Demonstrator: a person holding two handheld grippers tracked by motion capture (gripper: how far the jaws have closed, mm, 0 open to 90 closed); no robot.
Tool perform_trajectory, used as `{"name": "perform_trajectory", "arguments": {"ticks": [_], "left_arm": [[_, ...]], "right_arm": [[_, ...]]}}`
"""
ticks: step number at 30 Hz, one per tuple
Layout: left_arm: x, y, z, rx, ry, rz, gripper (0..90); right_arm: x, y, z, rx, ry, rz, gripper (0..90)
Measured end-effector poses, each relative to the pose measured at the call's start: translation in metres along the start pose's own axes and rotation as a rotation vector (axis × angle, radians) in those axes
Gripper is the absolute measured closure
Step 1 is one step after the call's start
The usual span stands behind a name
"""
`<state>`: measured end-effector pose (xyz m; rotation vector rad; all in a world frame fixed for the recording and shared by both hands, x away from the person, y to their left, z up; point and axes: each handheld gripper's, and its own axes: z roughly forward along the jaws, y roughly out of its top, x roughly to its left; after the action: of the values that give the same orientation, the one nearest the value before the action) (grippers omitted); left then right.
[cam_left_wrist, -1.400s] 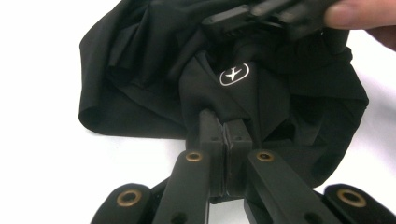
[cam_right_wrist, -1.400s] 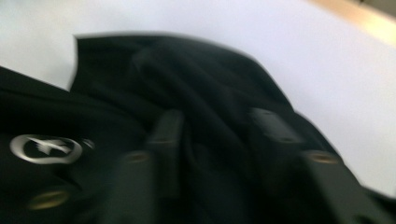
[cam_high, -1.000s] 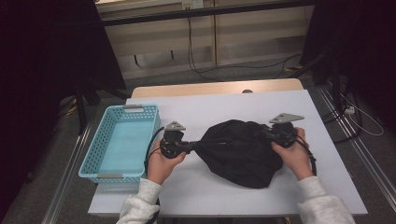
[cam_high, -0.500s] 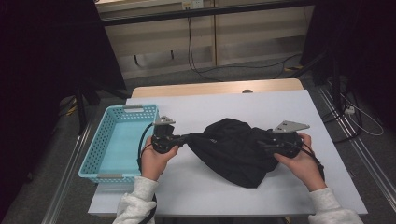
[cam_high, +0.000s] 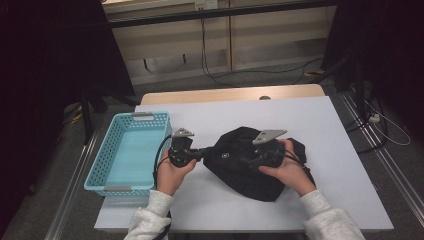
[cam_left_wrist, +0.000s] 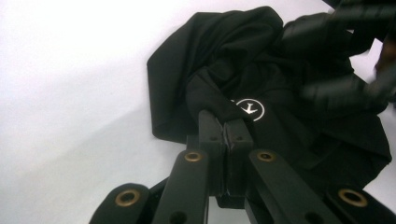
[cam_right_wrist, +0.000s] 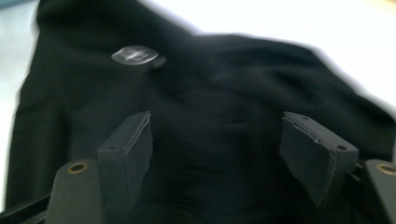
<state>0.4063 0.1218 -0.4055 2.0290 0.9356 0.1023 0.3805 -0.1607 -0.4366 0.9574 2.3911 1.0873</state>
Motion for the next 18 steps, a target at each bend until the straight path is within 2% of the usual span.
{"name": "perform_trajectory", "arguments": {"ticks": [2,3,4,5,6,7,8,11,13,17,18], "left_arm": [[-0.001,-0.001,0.001,0.001,0.002,0.003,88.9],[-0.001,-0.001,0.001,-0.002,0.003,0.003,88.5],[-0.002,-0.001,0.001,0.0,0.0,0.004,88.1],[-0.002,-0.001,0.001,0.004,-0.004,0.008,86.9],[-0.003,-0.001,0.002,0.001,-0.001,0.003,85.0],[-0.002,-0.001,0.003,0.004,-0.003,0.008,81.7],[-0.002,-0.002,0.004,-0.001,0.002,0.002,74.9],[-0.004,-0.002,0.006,0.002,0.032,0.019,54.0],[-0.006,-0.002,0.008,0.001,0.04,0.021,36.6],[-0.008,-0.003,0.01,0.008,0.037,0.019,25.7],[-0.009,-0.003,0.011,0.013,0.036,0.022,23.9]], "right_arm": [[0.005,-0.004,0.01,0.048,-0.024,-0.023,28.5],[0.005,-0.008,0.016,0.077,-0.039,-0.026,36.0],[0.004,-0.01,0.018,0.083,-0.048,-0.018,38.4],[0.001,-0.012,0.018,0.062,-0.04,0.028,44.5],[-0.001,-0.013,0.017,0.063,-0.041,0.034,59.1],[-0.003,-0.014,0.016,0.073,-0.064,0.011,76.1],[-0.005,-0.014,0.015,0.086,-0.071,-0.008,79.5],[-0.012,-0.017,0.01,0.075,-0.071,0.048,84.9],[-0.021,-0.021,0.005,0.056,-0.118,0.093,85.8],[-0.044,-0.041,-0.009,0.044,-0.199,0.186,86.1],[-0.047,-0.044,-0.012,0.039,-0.205,0.2,86.1]]}}
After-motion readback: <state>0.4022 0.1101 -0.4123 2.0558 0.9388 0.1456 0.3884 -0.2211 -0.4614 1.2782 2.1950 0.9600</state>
